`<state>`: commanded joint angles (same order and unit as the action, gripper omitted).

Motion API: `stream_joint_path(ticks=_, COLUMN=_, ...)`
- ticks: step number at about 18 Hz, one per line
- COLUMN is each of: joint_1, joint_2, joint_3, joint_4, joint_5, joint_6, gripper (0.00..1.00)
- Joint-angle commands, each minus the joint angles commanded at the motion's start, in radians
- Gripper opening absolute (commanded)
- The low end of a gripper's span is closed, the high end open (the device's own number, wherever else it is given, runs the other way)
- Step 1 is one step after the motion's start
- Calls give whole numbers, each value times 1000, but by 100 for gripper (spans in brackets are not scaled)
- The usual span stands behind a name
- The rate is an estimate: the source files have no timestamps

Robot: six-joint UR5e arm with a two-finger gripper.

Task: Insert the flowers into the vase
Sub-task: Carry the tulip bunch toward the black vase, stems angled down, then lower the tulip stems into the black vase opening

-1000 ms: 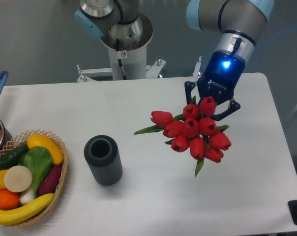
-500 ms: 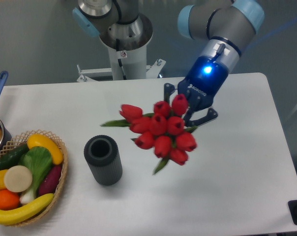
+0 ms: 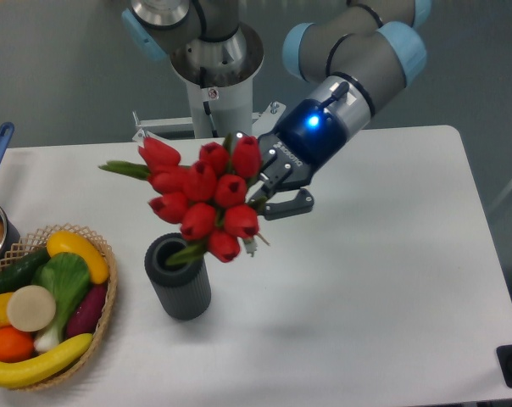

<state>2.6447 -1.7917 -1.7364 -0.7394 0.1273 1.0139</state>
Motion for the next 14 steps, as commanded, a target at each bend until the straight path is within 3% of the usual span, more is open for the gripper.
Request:
stream_joint_path(ticks=9, joint_1=-94, joint_2=-6, joint_3=-32, joint_4=0, joint_5=-9, joint_6=18, gripper=19)
stream_joint_path(ticks=14, joint_1=-100, joint_2=-26, joint_3=-41, joint_4=0, joint_5=-8, joint_6=23, gripper=19)
